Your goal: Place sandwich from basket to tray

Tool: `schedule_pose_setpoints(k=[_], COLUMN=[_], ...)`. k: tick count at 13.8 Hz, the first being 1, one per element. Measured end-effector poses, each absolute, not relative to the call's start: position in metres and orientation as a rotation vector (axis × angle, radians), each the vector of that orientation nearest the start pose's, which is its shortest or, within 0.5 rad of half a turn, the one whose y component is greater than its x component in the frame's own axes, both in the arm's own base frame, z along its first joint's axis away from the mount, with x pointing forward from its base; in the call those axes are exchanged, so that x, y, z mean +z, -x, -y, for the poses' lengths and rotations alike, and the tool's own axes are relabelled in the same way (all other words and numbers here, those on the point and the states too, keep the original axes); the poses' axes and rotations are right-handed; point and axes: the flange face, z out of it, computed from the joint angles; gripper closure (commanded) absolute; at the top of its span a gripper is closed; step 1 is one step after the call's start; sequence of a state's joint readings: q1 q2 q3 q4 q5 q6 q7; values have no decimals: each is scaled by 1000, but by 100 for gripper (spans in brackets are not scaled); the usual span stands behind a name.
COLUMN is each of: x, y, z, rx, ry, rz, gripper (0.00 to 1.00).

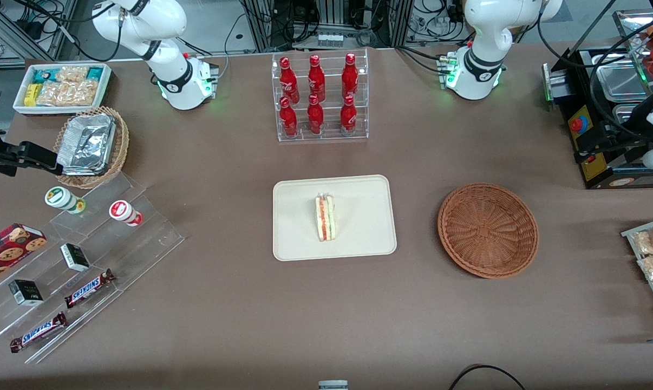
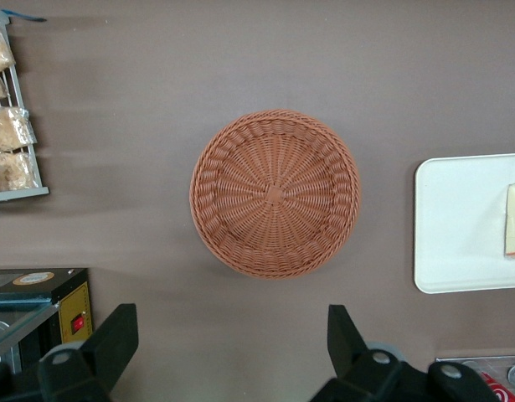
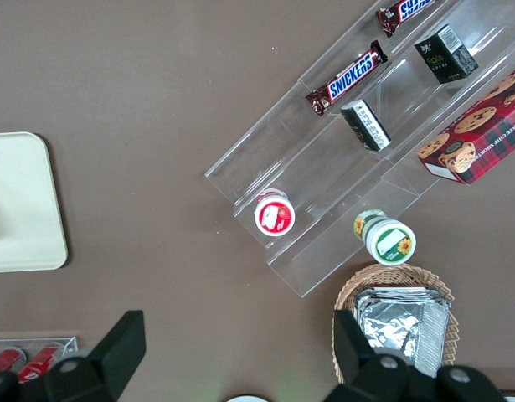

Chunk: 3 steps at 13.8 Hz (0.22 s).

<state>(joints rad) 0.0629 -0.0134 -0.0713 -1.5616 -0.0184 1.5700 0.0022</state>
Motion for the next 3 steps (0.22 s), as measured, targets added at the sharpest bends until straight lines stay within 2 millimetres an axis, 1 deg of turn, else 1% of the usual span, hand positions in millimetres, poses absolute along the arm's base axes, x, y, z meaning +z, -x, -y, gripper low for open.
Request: schedule_pose_setpoints(k=[3], x=[634], y=[-553], z=[8], rx=[-28], ry=[3157], rz=[-15], gripper=[0])
